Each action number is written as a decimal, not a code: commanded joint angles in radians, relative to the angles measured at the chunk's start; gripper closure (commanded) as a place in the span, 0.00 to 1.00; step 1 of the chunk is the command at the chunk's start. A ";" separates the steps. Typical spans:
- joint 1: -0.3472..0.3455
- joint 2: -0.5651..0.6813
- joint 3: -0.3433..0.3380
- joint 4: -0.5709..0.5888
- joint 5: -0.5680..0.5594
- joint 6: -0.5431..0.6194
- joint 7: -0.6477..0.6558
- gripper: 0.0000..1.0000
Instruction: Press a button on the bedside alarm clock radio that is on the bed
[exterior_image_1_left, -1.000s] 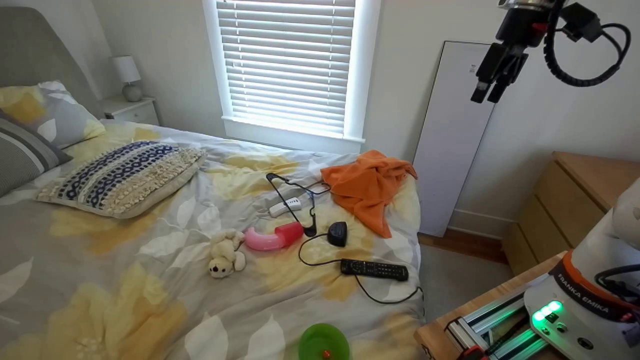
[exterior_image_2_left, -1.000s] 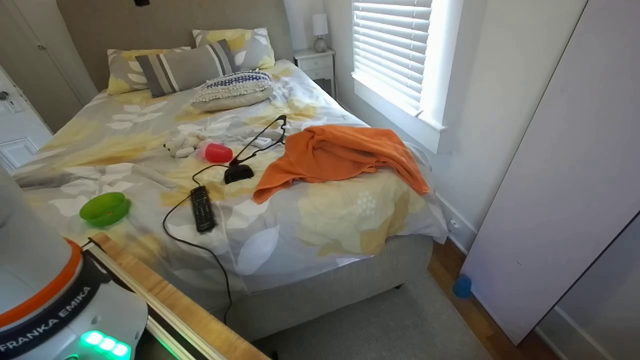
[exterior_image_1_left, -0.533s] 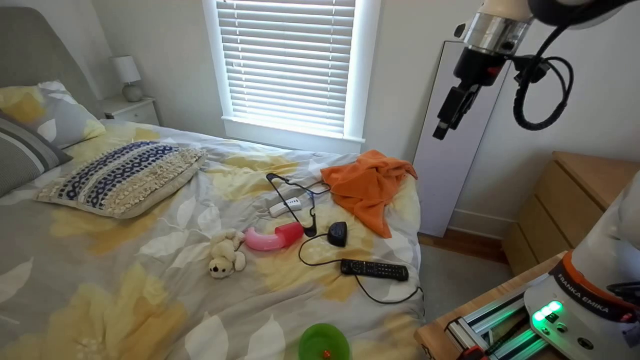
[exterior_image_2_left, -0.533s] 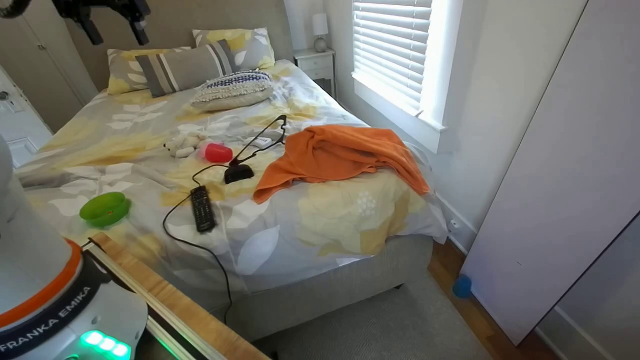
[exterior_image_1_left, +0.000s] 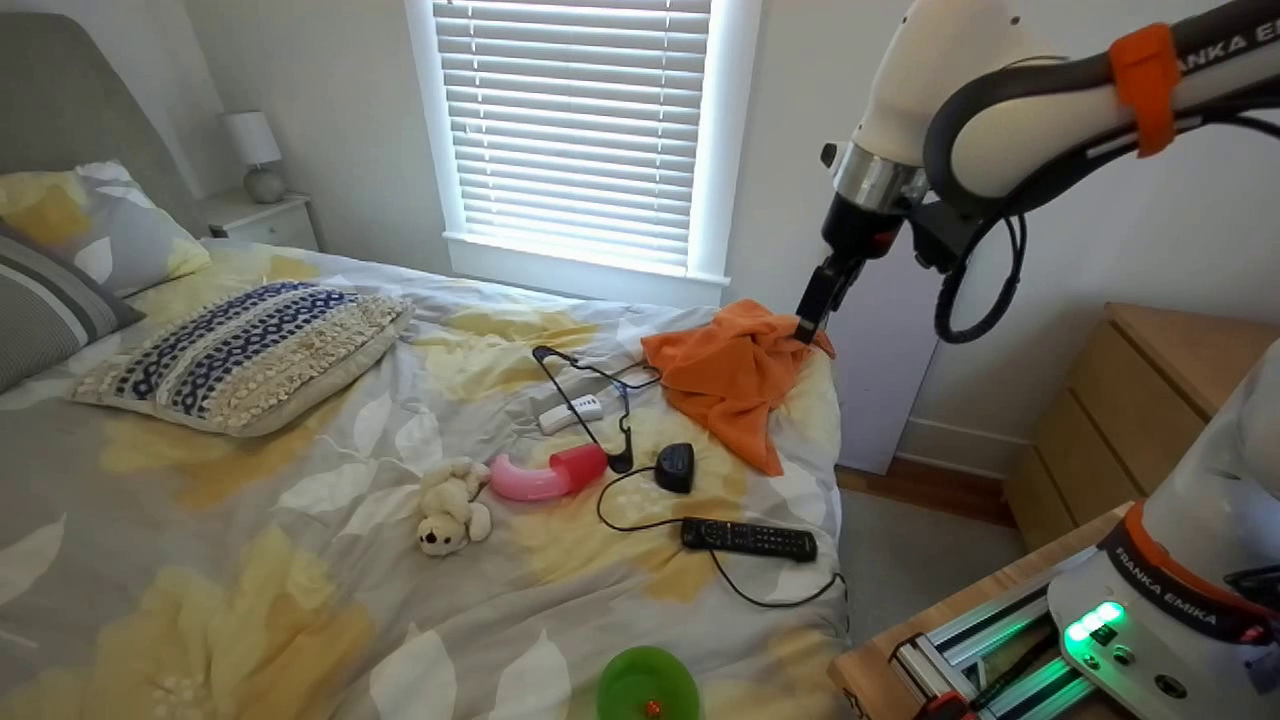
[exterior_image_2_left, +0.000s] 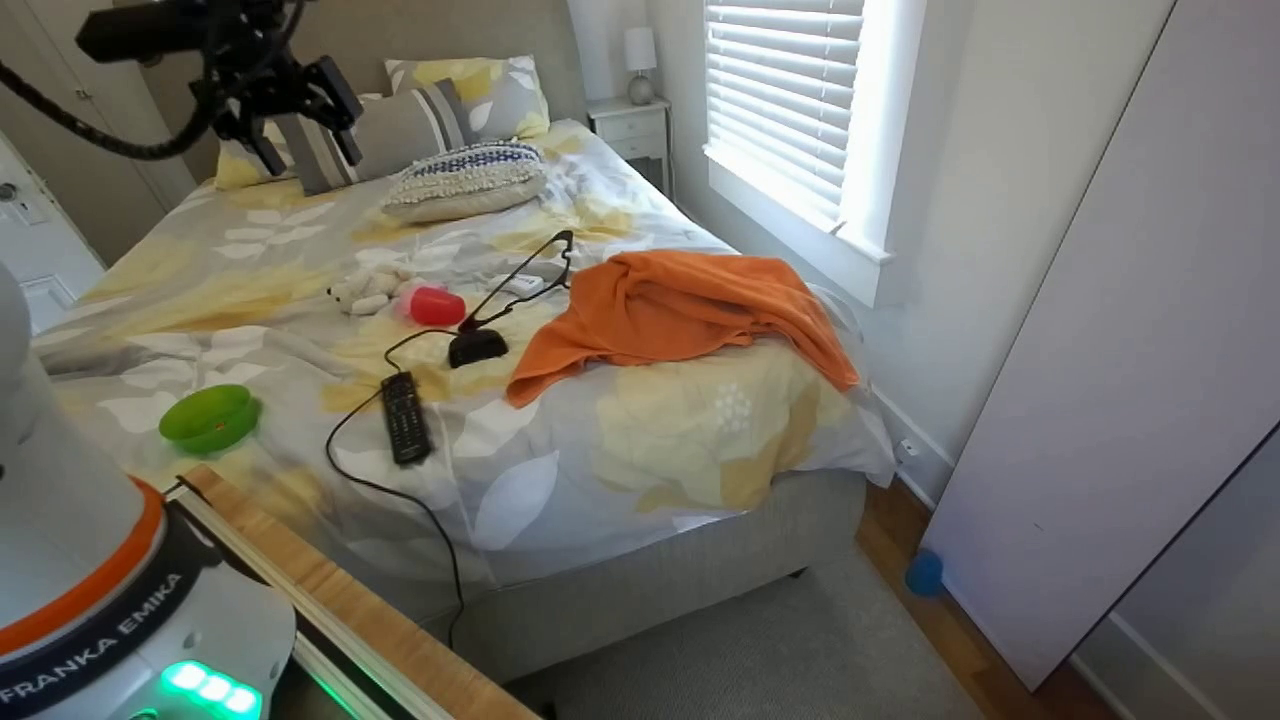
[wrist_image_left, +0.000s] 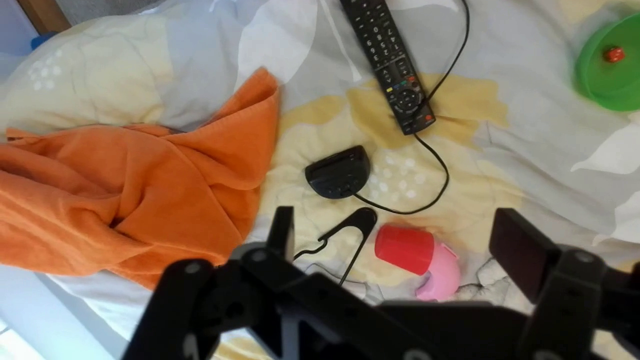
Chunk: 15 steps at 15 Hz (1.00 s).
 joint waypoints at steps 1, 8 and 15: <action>-0.034 0.164 0.051 0.018 -0.121 0.126 0.111 0.00; -0.112 0.420 0.086 0.117 -0.425 0.264 0.355 0.00; -0.061 0.643 0.009 0.284 -0.659 0.248 0.560 0.00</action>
